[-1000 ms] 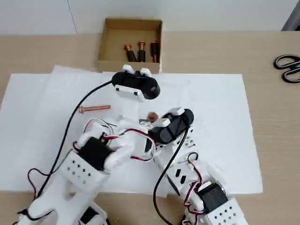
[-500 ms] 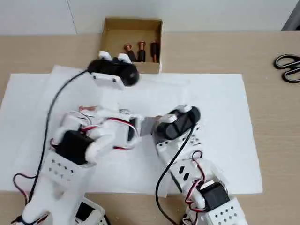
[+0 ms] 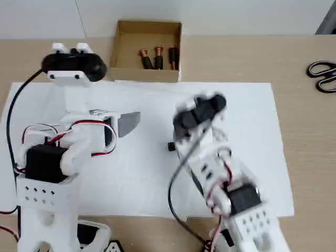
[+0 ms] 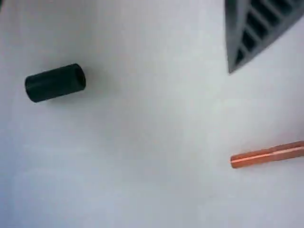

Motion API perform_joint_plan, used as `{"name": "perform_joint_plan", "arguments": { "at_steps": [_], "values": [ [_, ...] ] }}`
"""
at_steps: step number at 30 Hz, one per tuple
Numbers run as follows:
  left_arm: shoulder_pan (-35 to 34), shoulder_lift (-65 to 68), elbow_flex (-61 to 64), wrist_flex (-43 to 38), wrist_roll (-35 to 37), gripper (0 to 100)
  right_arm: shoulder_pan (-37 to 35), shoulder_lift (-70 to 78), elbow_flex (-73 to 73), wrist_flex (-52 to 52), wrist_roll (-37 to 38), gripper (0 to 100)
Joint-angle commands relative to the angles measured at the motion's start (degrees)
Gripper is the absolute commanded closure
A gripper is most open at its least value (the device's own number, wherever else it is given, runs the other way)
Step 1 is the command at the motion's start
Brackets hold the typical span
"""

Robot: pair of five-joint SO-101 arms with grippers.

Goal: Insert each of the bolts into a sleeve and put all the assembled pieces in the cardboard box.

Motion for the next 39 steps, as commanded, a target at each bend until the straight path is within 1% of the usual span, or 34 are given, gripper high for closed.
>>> {"name": "perform_joint_plan", "arguments": {
  "at_steps": [1, 2, 7, 11, 17, 20, 28, 35, 39],
  "values": [
    [-2.46, -0.79, -0.57, 1.93, -0.44, 69, 2.07, 19.65, -19.52, -1.01, 1.23, 99.6],
    [-2.99, -0.79, -0.57, 2.73, -0.62, 69, 3.03, 24.92, -23.47, -2.15, 1.05, 99.5],
    [-3.69, -0.79, -0.48, 5.71, -6.59, 69, 6.46, 46.2, -40.62, -10.59, 0.79, 99.5],
    [-3.69, -0.79, -0.48, 7.65, -6.77, 69, 7.25, 59.47, -50.2, -19.74, 1.05, 99.5],
    [-3.69, -0.79, -0.48, 7.65, -6.77, 69, 7.69, 76.35, -60.57, -32.66, 1.14, 99.5],
    [-3.69, -0.79, -0.48, 7.74, -6.77, 69, 7.69, 84.26, -65.49, -37.23, 1.14, 99.5],
    [-3.78, -0.7, -0.48, 7.74, -6.77, 69, 7.78, 100.35, -78.51, -38.46, 1.14, 99.5],
    [-3.69, -0.44, -0.4, 7.74, -6.77, 69, 7.78, 106.51, -83.08, -38.37, 1.23, 98.8],
    [-3.69, -0.44, -0.4, 7.74, -6.77, 69, 7.78, 107.65, -83.16, -38.29, 1.23, 88.8]
  ]
}}
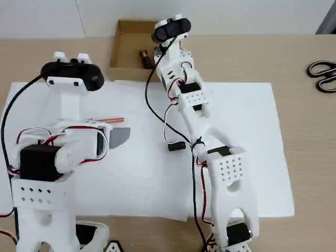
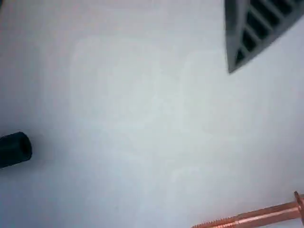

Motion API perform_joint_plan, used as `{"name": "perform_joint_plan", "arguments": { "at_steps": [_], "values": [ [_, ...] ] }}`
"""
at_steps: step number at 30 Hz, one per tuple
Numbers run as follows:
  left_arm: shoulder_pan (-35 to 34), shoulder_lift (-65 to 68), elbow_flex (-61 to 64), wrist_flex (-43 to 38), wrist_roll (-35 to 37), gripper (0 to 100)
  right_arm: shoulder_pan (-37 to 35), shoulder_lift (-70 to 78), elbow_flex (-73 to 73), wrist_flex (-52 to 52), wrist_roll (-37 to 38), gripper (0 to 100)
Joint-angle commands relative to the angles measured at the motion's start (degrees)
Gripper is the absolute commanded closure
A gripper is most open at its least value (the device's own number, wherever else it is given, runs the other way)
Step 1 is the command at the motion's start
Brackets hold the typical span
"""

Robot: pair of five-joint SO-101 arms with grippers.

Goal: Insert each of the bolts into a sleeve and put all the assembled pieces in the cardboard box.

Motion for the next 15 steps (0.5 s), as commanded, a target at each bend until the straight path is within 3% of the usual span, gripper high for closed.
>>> {"name": "perform_joint_plan", "arguments": {
  "at_steps": [1, 15],
  "values": [
    [-0.18, -0.44, -0.4, 0.18, -0.18, 69, 0.57, -0.13, -2.81, -0.84, 0.79, 86.8],
    [-0.09, -0.7, -0.4, 0.18, -0.18, 69, 1.45, -0.31, -6.33, 2.95, 0.79, 85.1]
  ]
}}
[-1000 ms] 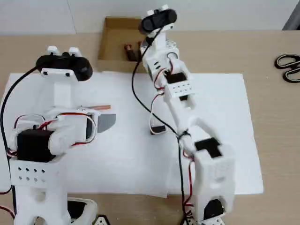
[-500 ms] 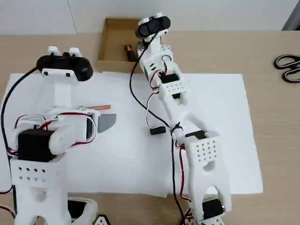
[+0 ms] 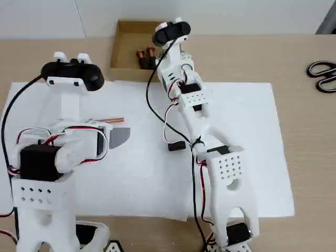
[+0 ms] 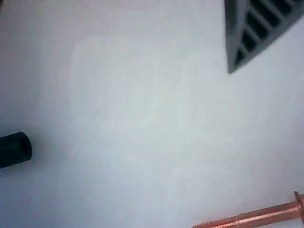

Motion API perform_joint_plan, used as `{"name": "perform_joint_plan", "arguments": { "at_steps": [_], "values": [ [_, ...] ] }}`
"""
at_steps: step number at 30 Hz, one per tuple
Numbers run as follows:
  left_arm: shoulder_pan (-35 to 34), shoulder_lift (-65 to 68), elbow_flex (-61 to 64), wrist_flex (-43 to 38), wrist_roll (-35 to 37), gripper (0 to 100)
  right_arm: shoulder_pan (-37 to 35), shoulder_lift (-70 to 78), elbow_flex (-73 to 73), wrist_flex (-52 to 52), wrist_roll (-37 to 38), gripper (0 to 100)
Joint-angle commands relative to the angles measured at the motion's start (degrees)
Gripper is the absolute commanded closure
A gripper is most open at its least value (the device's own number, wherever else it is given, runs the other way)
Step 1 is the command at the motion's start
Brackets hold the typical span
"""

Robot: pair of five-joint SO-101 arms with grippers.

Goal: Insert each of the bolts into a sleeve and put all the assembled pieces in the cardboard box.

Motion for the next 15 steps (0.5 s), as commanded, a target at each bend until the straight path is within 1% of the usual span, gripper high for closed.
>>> {"name": "perform_joint_plan", "arguments": {
  "at_steps": [1, 3, 6, 8, 10, 15],
  "values": [
    [-0.09, -0.7, -0.4, 0.18, -0.18, 69, 1.1, -1.45, -4.57, 1.8, 0.79, 85.0],
    [-0.09, -0.7, -0.4, 0.18, -0.18, 69, 1.19, -1.45, -6.24, 5.58, 0.79, 82.7],
    [-0.09, -0.7, -0.4, 0.18, -0.18, 69, 1.36, -1.36, -8.44, 10.42, 0.79, 74.3],
    [-0.09, -0.7, -0.4, 0.18, -0.18, 69, 1.54, -1.45, -9.93, 12.88, 0.79, 70.7],
    [0.09, -0.7, -0.4, 0.18, -0.18, 69, 1.71, -1.54, -11.78, 16.48, 0.79, 70.2],
    [0.18, -0.7, -0.4, 0.18, -0.18, 69, 1.89, -4.18, -18.46, 30.29, 0.79, 70.2]
  ]
}}
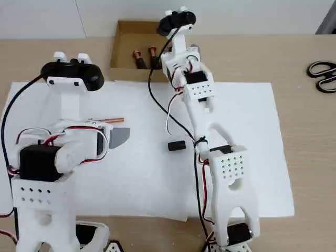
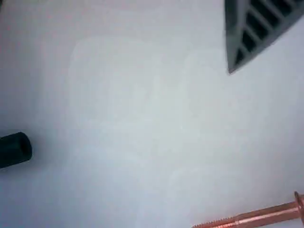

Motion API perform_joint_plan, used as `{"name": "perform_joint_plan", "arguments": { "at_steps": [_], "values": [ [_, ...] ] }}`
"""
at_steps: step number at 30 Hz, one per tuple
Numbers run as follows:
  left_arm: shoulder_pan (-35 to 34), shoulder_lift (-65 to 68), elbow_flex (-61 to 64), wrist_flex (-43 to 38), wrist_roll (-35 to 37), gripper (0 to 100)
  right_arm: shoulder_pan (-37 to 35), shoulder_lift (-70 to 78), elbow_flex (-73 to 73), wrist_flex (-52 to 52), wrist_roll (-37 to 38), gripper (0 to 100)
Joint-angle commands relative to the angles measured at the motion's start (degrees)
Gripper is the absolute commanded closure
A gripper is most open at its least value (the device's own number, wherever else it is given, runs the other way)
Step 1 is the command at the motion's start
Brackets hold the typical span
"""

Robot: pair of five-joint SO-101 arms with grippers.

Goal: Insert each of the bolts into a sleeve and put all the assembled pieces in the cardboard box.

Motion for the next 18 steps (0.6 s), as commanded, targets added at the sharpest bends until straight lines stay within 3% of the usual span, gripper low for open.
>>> {"name": "perform_joint_plan", "arguments": {
  "at_steps": [1, 12, 18],
  "values": [
    [0.18, -0.7, -0.4, 0.18, -0.18, 69, 0.48, -5.05, -6.51, 9.63, 0.79, 70.2],
    [-0.18, -0.7, -0.4, -0.26, 0.18, 69, -0.75, -19.03, -9.41, 47.96, 0.7, 70.2],
    [-0.18, -0.62, -0.4, -0.35, 0.18, 69, -1.54, -20.26, -9.41, 60.0, 4.04, 70.2]
  ]
}}
